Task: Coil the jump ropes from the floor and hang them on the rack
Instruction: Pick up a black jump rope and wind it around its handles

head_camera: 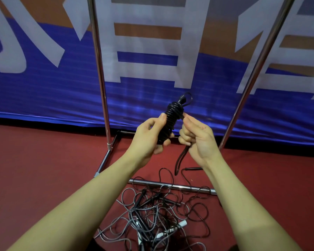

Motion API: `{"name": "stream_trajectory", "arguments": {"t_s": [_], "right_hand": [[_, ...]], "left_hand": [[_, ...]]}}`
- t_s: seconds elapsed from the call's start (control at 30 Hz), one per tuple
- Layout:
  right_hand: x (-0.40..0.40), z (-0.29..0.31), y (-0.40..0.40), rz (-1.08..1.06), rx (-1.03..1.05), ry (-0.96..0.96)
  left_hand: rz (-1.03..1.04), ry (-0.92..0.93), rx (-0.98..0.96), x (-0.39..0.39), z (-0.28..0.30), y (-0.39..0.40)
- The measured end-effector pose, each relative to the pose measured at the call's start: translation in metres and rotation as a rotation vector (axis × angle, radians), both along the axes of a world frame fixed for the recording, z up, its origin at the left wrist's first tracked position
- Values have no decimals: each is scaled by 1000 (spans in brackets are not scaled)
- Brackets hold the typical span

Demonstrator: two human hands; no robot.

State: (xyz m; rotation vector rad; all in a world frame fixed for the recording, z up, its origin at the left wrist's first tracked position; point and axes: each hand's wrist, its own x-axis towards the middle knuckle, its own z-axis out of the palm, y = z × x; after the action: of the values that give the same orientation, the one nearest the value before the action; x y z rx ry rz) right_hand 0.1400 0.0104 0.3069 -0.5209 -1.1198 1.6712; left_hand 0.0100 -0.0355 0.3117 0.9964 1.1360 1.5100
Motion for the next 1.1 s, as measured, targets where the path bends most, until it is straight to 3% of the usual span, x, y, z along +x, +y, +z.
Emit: {"name": "stream_trajectory", "arguments": {"t_s": [0.23,0.33,0.47,0.7,0.93,1.1], "right_hand": [[2,1,1,-37,103,-132],[7,2,3,-74,111,-179],[6,-3,1,-125,83,-218],[-7,1,-8,-158,65,-249],[-10,1,-11,-76,95,-228],[-6,3,-9,-4,132,-212]], "left_hand": [[-175,-176,-55,6,4,-2],[-131,50,-92,2,6,-3],[98,404,-63,1,0,-1],[312,584,-135,11,5,-3],[370,494,-194,3,6,2],[190,274,-252,-7,6,8]]}}
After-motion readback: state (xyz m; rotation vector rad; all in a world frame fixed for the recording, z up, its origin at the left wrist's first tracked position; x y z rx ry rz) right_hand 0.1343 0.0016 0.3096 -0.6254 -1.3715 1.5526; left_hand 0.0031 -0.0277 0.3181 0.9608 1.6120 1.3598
